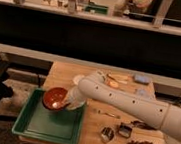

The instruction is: Stack bowls into tray

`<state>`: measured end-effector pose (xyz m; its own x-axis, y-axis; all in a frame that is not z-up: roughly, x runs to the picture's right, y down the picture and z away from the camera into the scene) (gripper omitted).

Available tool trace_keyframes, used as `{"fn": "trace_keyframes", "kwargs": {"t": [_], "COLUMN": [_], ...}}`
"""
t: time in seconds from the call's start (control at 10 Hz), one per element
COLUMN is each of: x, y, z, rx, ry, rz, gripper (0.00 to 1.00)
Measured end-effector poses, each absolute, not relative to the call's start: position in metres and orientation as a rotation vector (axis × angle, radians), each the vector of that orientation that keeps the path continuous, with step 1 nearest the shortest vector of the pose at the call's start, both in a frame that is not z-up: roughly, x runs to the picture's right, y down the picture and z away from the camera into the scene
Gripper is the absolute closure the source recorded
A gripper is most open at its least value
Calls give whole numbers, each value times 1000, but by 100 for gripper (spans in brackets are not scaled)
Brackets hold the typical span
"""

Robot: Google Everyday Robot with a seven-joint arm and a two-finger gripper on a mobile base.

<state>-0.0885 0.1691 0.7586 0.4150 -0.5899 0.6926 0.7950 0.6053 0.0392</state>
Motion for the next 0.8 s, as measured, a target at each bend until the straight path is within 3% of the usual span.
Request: {"fn": "trace_keyframes", "kwargs": {"t": [0.3, 0.4, 0.8], "x": [-82, -80, -79], "y": [172, 173, 180], "z": [759, 759, 754], "rx": [-320, -320, -329], "ry": [-715, -713, -703], "rz": [-876, -873, -863], "gripper": [100, 96, 56]}}
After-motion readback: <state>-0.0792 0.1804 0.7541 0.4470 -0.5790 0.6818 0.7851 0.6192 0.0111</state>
